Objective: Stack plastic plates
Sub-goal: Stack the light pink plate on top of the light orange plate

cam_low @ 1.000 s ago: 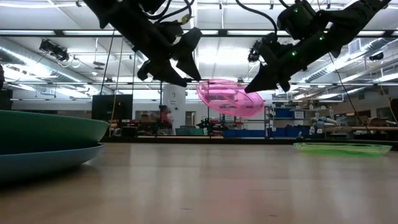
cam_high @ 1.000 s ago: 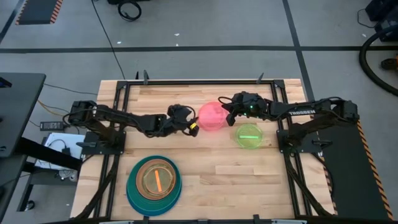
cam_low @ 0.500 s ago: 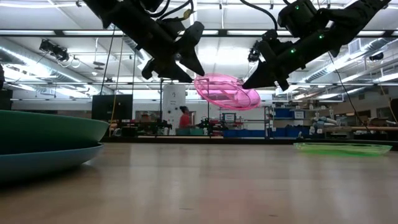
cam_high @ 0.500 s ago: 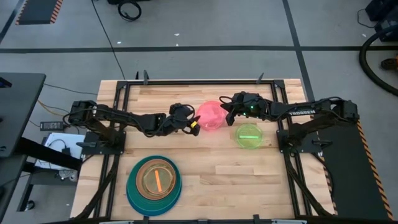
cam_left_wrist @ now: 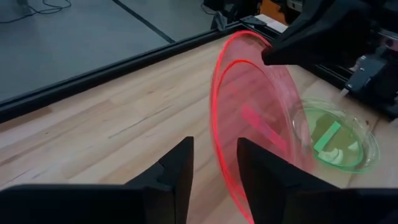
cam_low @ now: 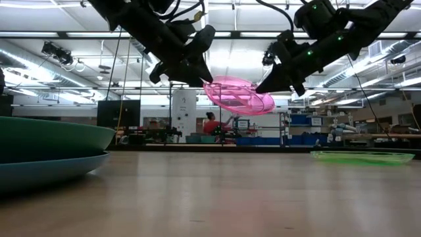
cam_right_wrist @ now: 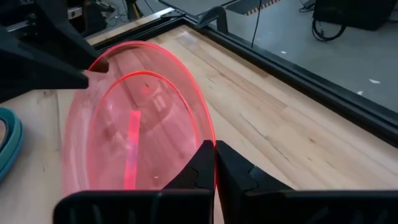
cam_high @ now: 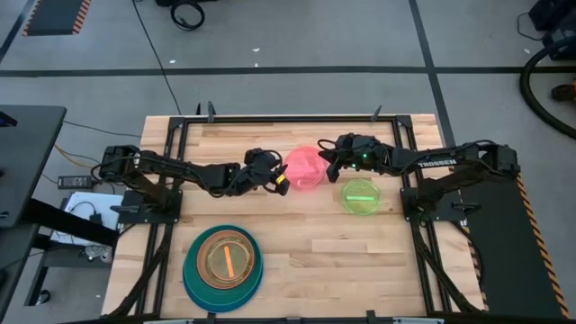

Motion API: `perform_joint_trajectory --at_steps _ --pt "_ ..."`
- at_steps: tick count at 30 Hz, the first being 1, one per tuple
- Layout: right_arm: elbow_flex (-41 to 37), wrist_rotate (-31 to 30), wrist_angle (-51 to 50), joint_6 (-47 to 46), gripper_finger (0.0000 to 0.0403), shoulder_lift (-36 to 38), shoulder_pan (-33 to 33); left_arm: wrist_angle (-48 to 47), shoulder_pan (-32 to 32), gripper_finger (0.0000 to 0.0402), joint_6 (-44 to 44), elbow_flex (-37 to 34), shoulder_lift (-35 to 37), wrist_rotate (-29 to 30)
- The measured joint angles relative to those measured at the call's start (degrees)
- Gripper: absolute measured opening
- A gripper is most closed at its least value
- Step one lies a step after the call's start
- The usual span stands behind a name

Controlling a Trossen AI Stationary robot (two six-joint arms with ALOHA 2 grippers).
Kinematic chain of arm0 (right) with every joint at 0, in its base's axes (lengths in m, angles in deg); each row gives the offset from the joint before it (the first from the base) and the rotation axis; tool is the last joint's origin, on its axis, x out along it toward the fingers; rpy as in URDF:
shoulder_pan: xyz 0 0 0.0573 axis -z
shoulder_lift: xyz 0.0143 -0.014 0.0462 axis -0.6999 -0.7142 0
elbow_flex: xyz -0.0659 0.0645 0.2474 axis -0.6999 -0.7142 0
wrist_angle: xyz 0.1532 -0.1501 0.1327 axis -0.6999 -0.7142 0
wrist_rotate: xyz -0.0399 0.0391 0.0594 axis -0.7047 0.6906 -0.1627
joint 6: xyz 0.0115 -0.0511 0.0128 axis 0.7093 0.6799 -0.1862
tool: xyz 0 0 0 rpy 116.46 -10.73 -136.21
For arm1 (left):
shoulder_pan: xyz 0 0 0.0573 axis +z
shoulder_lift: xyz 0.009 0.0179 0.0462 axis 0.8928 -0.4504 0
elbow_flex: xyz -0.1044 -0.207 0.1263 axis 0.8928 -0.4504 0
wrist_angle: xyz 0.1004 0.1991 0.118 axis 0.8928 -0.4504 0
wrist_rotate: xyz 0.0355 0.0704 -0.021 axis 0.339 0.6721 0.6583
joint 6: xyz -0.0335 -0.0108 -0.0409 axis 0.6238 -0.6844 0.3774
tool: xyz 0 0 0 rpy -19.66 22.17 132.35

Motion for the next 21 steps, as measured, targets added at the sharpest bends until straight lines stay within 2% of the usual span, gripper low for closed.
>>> perform_joint_trajectory --at_steps 6,10,16,21 --pt "0.0 0.0 -1.3 -0.1 0.0009 0.0 -0.1 0.0 -0.3 0.0127 -2.3 0.0 0.1 0.1" --pt "0.0 0.1 -3.1 -0.3 0.0009 0.0 -0.1 -1.8 -1.0 0.0141 -5.8 0.5 1.7 0.1" --pt "0.0 2.9 -5.7 -3.5 0.0009 -0.3 -1.4 -10.0 -3.5 0.0176 -10.7 1.1 6.4 0.0" --pt "0.0 3.1 -6.1 -6.1 0.0009 -3.2 -4.2 -19.7 -9.3 0.0178 -12.6 1.1 8.7 -0.4"
